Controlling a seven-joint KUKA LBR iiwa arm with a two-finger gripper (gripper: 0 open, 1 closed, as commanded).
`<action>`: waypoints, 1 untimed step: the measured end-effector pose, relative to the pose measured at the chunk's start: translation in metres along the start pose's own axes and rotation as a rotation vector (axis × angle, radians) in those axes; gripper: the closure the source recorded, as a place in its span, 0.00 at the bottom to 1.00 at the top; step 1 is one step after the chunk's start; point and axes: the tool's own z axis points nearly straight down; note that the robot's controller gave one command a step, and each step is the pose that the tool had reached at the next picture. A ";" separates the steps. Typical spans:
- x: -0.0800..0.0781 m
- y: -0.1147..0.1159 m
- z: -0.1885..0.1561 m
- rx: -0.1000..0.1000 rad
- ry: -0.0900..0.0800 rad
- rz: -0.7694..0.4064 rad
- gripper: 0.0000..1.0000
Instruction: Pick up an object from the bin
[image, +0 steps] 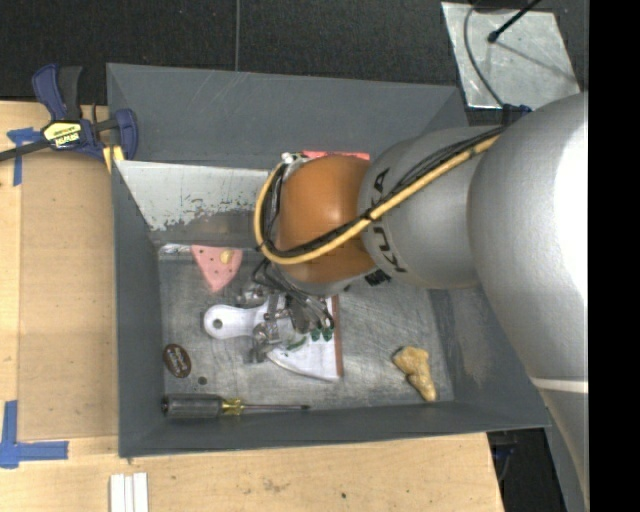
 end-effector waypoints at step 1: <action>0.001 0.000 -0.016 0.002 0.007 0.000 1.00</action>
Offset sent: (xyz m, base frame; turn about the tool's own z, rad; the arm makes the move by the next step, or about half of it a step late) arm 0.0001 0.0001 0.0090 0.0000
